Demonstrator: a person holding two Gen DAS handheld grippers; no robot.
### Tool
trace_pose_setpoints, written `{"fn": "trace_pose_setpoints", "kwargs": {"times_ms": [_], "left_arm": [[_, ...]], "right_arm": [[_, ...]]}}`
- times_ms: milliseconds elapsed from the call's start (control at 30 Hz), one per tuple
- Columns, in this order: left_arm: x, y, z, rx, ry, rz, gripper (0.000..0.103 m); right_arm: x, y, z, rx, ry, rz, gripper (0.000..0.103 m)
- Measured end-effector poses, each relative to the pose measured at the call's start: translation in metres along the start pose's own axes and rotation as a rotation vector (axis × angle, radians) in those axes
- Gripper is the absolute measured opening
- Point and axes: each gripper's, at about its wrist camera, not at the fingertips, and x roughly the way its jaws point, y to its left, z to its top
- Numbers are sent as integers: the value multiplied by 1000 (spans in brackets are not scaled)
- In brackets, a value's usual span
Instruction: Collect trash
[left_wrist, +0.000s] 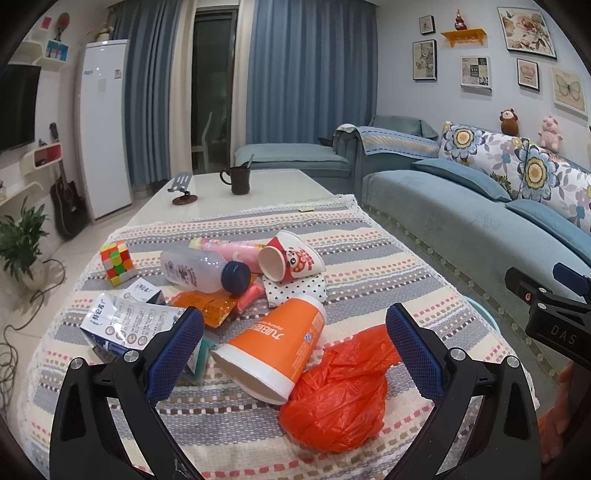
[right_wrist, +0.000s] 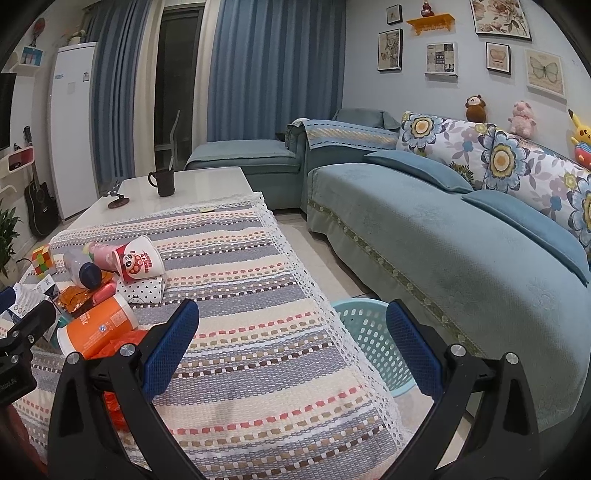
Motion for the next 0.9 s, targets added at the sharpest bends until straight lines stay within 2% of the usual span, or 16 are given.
{"fn": "trace_pose_setpoints", "kwargs": {"times_ms": [533,667,800,900], "left_arm": [[-2,-1,0,8,1,7,96],[-12,6,-9,55,-29,76,96],[-23,32,-14,67,-43,145,96],[-28,64,-17,14,-17,139,94]], "right_arm": [[1,-2,1,6,7,-12,96],[1,7,4,-5,3,-15,96],[0,27,-2,-50,28,69,96],[-1,51,-12,-102,65,150,84]]}}
